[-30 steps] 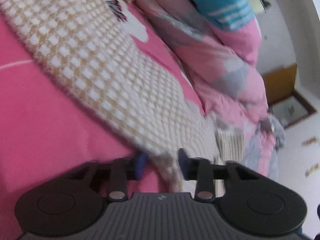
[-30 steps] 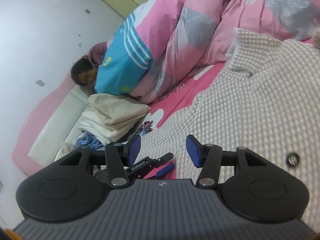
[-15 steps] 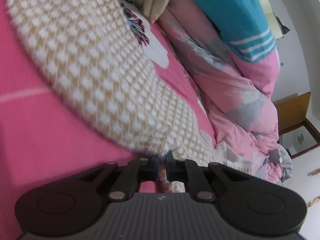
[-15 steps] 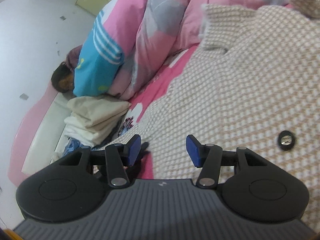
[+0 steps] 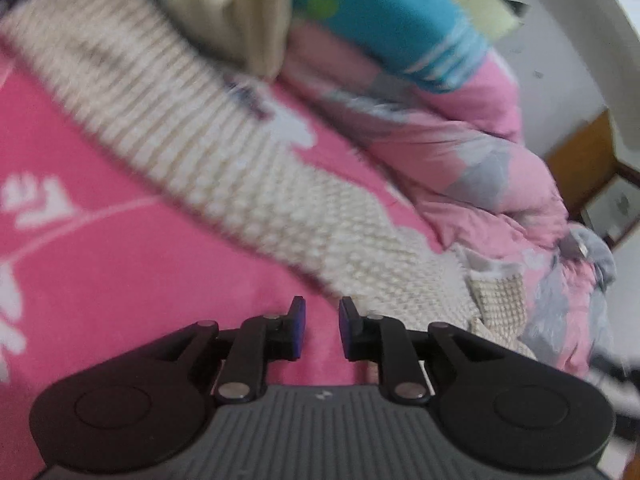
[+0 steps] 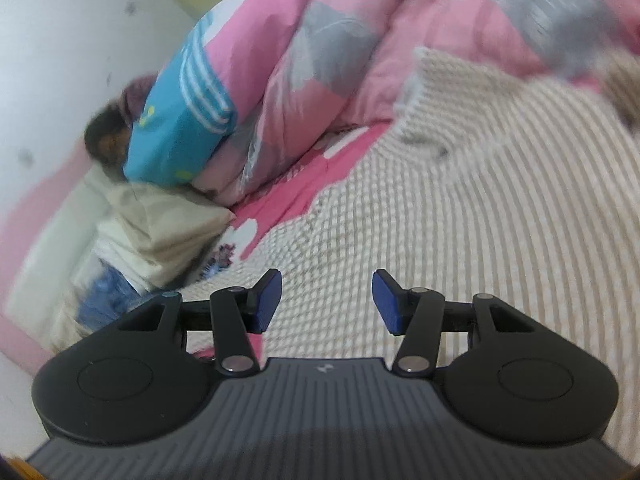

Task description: Fold clothes

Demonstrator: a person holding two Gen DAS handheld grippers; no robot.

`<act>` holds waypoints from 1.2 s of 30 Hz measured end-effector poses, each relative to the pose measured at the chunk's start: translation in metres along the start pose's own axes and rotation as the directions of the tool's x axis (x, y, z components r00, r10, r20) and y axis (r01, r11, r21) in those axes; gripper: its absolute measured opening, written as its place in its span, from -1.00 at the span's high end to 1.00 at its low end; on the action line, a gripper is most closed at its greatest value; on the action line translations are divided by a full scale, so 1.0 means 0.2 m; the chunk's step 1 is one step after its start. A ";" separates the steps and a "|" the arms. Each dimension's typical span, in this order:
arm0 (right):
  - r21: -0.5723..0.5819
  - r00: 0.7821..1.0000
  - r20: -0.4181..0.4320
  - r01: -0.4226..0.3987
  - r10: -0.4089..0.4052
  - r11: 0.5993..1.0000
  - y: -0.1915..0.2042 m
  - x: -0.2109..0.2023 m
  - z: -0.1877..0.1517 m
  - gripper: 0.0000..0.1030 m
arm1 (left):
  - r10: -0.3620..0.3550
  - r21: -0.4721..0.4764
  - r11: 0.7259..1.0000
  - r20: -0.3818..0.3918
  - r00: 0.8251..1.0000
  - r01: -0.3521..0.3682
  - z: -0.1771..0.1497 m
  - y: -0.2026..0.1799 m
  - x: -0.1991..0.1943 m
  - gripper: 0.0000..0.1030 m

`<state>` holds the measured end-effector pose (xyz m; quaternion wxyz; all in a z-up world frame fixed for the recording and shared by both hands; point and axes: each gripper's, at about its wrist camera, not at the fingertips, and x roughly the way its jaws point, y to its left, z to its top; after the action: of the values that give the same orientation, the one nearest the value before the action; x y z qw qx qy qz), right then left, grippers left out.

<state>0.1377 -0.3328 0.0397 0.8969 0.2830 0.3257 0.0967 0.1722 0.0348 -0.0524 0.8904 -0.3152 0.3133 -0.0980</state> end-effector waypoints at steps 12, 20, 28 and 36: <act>-0.378 0.981 -0.166 0.027 -0.096 0.925 0.16 0.92 0.42 0.23 | 0.114 0.037 0.992 0.067 0.991 -0.117 0.16 -0.04 0.47 0.94; -0.442 0.923 -0.327 0.039 -0.202 0.896 0.13 1.46 0.44 0.52 | 0.108 -0.026 0.994 0.165 0.980 -0.106 0.15 0.06 0.41 0.93; -0.402 0.967 -0.185 0.090 -0.177 0.911 0.15 1.37 0.50 0.49 | 0.216 -0.117 0.974 0.244 0.946 -0.192 0.18 0.14 0.33 0.93; -0.398 0.940 -0.264 0.098 -0.216 0.912 0.14 1.59 0.47 0.46 | 0.221 -0.102 0.974 0.255 0.941 -0.201 0.17 0.15 0.32 0.93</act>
<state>0.4426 -0.2379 -0.0531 0.8789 0.0589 0.4561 0.1267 0.2435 0.0509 -0.0817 0.9174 -0.3228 0.2269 0.0528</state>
